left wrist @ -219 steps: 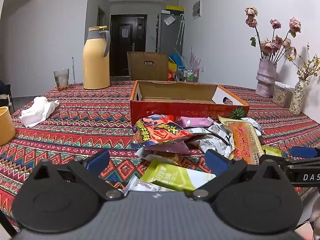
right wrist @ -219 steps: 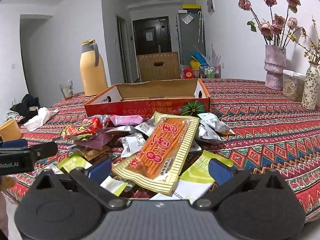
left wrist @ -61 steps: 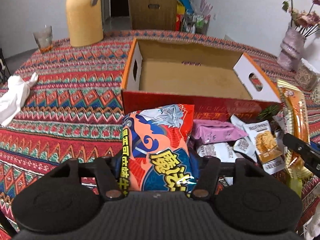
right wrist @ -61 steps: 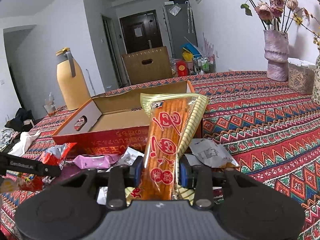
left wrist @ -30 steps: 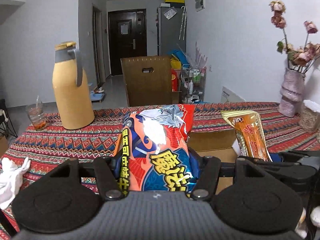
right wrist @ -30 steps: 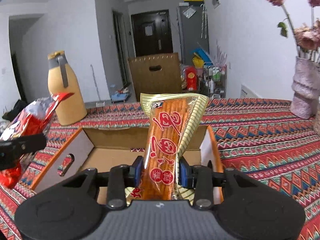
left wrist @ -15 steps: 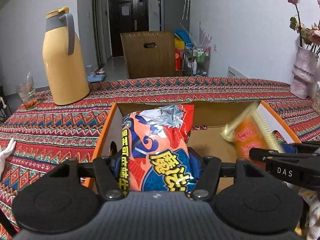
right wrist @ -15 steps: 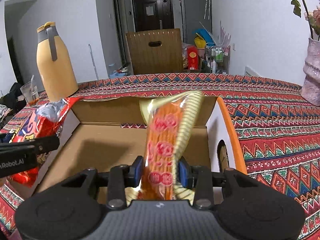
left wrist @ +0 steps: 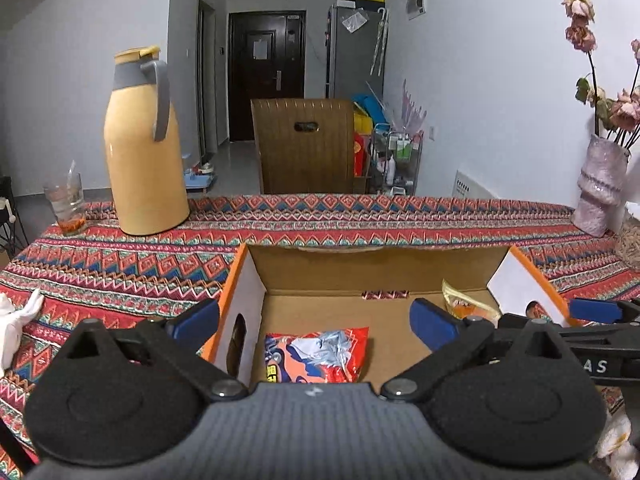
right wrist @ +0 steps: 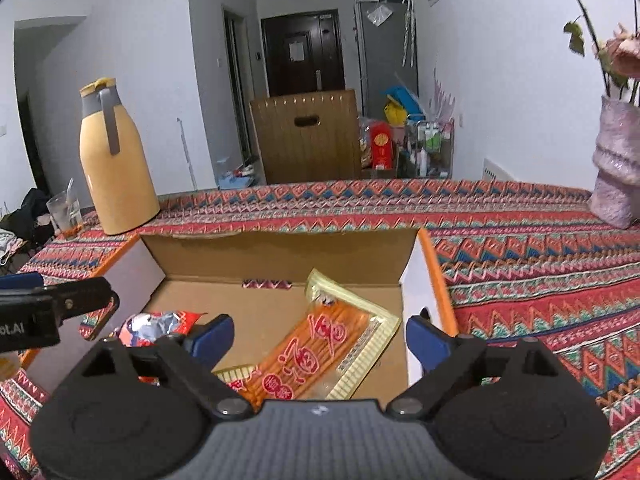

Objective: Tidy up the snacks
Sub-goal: 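Carry both snacks over the open box and release them inside, then move both tools back over the snack pile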

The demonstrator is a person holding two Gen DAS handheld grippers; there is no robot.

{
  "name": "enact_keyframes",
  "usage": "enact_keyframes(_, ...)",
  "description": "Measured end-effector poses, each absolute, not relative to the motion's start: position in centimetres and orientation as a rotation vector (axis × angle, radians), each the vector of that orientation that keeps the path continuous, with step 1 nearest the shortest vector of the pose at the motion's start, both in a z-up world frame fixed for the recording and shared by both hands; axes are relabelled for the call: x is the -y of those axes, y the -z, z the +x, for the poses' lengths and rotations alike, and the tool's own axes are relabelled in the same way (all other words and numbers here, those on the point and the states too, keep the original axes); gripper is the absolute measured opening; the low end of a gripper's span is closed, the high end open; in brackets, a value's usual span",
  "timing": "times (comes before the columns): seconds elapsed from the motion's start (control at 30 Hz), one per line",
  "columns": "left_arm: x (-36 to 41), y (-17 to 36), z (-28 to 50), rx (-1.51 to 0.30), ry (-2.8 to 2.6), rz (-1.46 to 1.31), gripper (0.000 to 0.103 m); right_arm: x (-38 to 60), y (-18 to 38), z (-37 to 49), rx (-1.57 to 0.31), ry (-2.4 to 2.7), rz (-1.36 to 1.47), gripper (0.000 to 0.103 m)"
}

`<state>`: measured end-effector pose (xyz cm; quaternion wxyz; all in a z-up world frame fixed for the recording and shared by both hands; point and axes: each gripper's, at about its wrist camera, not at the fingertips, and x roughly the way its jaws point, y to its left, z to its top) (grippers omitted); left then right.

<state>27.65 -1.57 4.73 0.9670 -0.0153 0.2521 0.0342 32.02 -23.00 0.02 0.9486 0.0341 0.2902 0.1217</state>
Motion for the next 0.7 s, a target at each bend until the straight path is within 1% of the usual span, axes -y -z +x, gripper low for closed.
enact_keyframes(0.03,1.6,-5.0,27.4,-0.504,-0.065,-0.029,0.103,23.1,-0.3,31.9,-0.585,-0.243,0.070,0.102)
enact_keyframes(0.07,1.7,-5.4,27.0,-0.495,-0.065,-0.019,0.103,23.3,-0.6,31.5,-0.575,-0.238,0.071,0.103)
enact_keyframes(0.4,1.9,-7.7,22.1,-0.424,-0.054,0.023,0.103,24.5,-2.9,26.0,-0.521,-0.219,0.058,0.103)
enact_keyframes(0.7,1.7,-7.8,16.1,-0.422,-0.015,0.028,0.103,24.4,-2.8,19.2,-0.502,-0.225,0.031,0.103)
